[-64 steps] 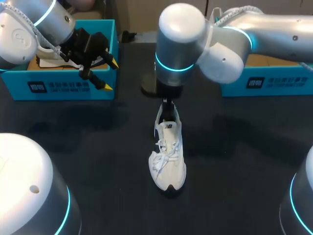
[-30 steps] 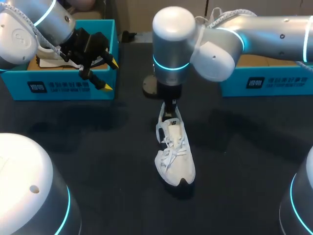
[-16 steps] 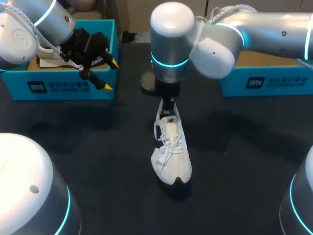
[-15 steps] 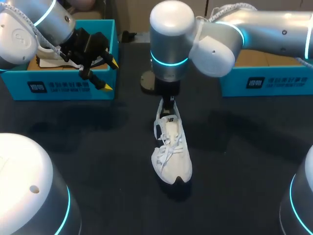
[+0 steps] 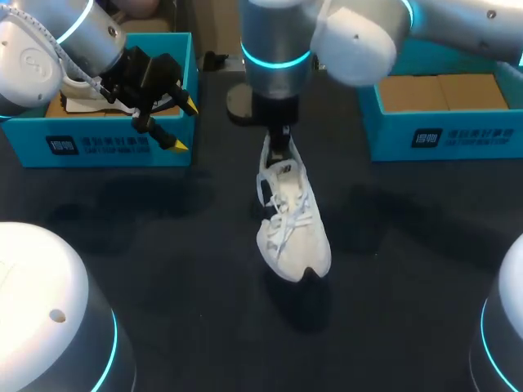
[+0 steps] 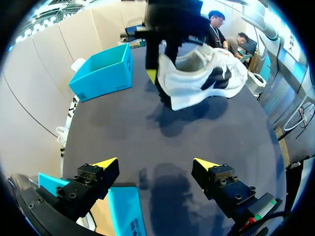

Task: Take the shoe out of the shoebox, open the shoe tongue, remove and reinsert the insole, then place the shoe into the shoebox

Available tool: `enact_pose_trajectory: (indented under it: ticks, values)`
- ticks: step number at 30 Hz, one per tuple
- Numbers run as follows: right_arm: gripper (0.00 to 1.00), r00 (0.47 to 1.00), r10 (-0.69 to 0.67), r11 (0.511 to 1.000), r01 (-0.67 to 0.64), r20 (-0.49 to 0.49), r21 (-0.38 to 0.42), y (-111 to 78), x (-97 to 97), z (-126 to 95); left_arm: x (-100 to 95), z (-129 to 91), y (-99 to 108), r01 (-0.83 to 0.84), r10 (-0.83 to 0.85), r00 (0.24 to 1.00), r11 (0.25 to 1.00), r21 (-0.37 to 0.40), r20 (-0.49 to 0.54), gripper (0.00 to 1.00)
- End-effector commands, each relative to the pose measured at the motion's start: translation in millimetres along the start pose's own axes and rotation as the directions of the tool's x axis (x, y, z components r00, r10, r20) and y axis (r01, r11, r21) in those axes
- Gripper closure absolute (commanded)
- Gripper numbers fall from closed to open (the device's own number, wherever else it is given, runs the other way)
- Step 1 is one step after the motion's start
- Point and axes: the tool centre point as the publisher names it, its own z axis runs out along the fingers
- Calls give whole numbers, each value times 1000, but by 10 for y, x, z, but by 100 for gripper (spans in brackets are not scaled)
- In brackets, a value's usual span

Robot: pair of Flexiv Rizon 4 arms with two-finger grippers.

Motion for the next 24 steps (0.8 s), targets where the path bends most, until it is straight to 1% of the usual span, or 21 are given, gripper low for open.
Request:
enact_pose_trajectory:
  ticks: [1,9,13,14,24]
  values:
    - [100,1000,-6,1000,6,13,3,-85,-80,-394,-2,0,-4,0,0,1000,1000,-4,-1,0]
    - [100,998,-27,998,25,55,50,-152,-259,-688,-2,0,-4,0,0,1000,1000,-4,-1,0]
    - [100,997,-5,998,0,80,59,-164,-318,-815,-2,0,-4,0,0,1000,1000,-4,-1,0]
    - [100,994,6,998,-12,111,55,-156,-337,-851,-2,0,-4,0,0,1000,1000,-4,-1,0]
    - [100,993,18,999,-23,113,47,-150,-343,-864,-2,0,-4,0,0,1000,1000,-4,-1,0]
